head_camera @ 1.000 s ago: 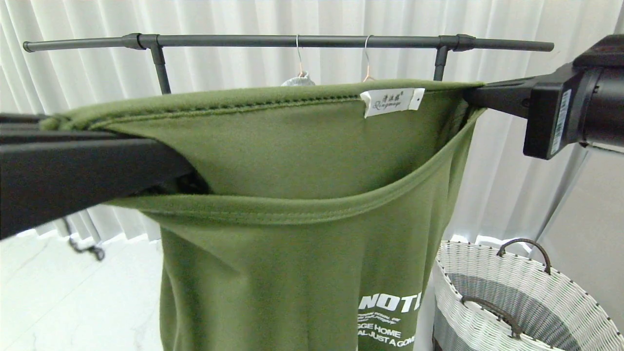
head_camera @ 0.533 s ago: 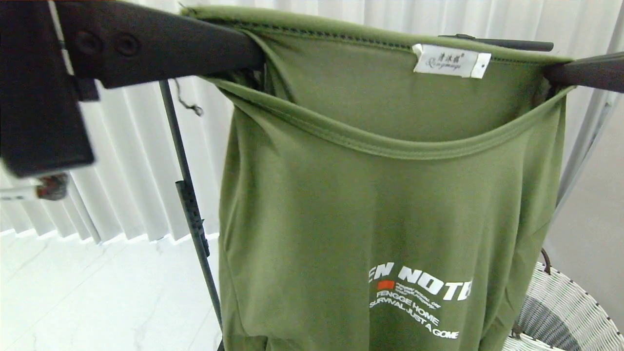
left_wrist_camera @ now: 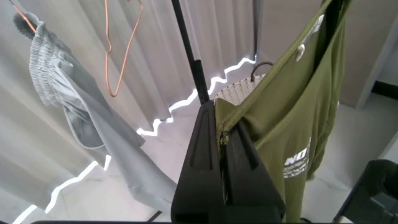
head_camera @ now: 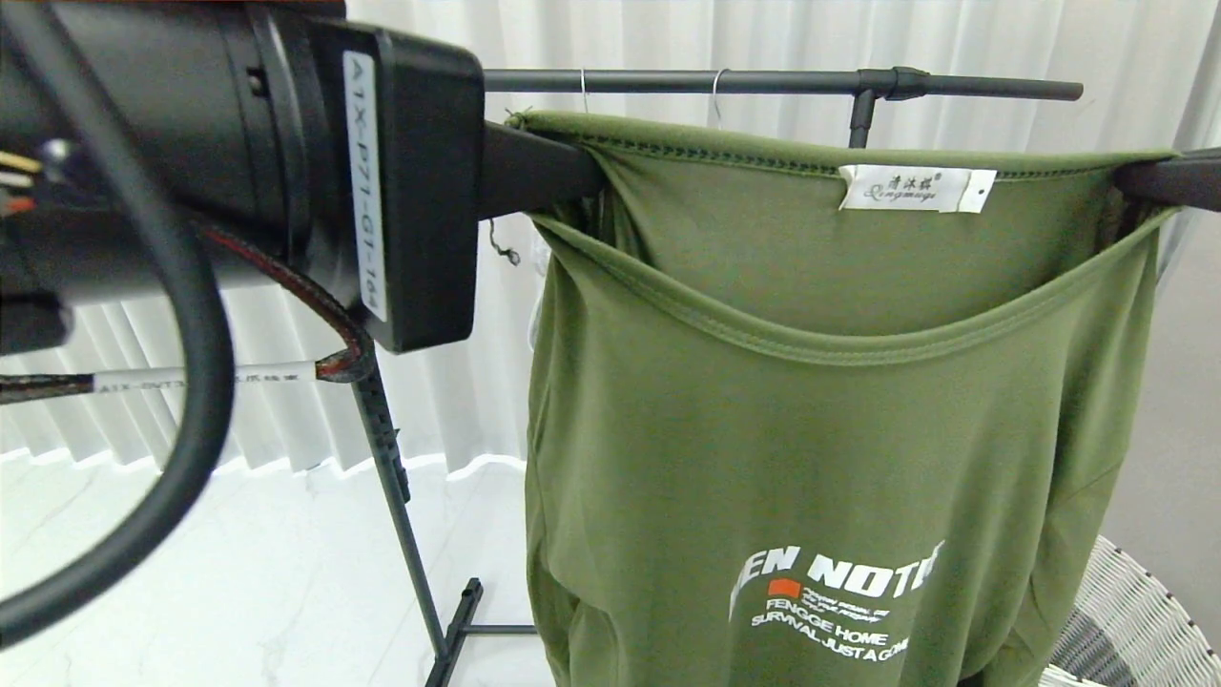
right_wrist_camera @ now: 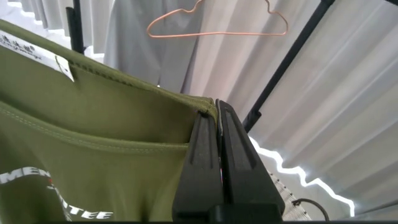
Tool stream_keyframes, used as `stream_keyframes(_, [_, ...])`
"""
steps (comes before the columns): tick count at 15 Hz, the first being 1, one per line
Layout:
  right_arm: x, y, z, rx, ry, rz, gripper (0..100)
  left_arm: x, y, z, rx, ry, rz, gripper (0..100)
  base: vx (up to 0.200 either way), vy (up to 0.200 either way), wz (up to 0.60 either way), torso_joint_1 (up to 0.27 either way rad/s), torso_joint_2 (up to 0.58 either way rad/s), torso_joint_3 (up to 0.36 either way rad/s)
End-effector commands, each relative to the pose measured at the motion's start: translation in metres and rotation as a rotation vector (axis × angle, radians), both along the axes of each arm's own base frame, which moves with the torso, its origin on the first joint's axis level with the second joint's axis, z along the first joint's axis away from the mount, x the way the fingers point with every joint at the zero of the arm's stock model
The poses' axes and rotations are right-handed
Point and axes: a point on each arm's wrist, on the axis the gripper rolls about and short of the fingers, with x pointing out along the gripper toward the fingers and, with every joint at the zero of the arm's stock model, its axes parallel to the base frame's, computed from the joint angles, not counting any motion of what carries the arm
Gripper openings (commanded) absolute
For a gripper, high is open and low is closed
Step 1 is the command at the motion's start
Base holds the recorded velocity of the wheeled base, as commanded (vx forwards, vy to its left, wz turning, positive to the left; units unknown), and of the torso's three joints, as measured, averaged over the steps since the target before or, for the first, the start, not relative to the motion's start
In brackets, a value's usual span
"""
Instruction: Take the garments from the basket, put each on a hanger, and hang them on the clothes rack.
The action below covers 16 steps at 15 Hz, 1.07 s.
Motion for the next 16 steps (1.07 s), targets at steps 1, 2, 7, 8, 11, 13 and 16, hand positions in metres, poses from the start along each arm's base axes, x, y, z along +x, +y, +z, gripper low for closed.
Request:
stream_keyframes(1, [0.0, 0.0, 0.0, -0.001, 0.0, -0.001, 0, 0.003, -0.003, -0.002, 0.011, 0.001, 0.005, 0, 0.0, 0.0, 0.0, 0.0, 0.0, 0.0])
stream_keyframes(2, [-0.001, -0.001, 0.0, 0.003, -0.001, -0.003, 0, 0.003, -0.002, -0.001, 0.012, -0.004, 0.005, 0, 0.0, 0.0, 0.0, 0.0, 0.0, 0.0])
stream_keyframes(7, [-0.003, -0.006, -0.006, -0.013, 0.014, -0.009, 0, 0.004, -0.003, -0.001, 0.017, -0.007, 0.004, 0, 0.0, 0.0, 0.0, 0.0, 0.0, 0.0])
stream_keyframes(8, [-0.004, -0.006, -0.008, -0.031, 0.029, -0.008, 0, 0.004, -0.003, -0.001, 0.017, -0.007, 0.004, 0, 0.0, 0.0, 0.0, 0.0, 0.0, 0.0])
stream_keyframes(11, [-0.009, -0.012, -0.012, -0.061, 0.048, -0.002, 100, 0.004, -0.003, -0.002, 0.018, -0.006, 0.004, 0, 0.0, 0.0, 0.0, 0.0, 0.0, 0.0])
stream_keyframes(13, [-0.015, -0.018, -0.02, -0.079, 0.051, 0.003, 100, 0.006, -0.002, -0.004, 0.026, -0.003, 0.015, 0, 0.0, 0.0, 0.0, 0.0, 0.0, 0.0])
stream_keyframes(16, [-0.022, -0.027, -0.027, -0.093, 0.045, 0.016, 100, 0.016, 0.004, -0.006, 0.057, -0.018, 0.065, 0, 0.0, 0.0, 0.0, 0.0, 0.0, 0.0])
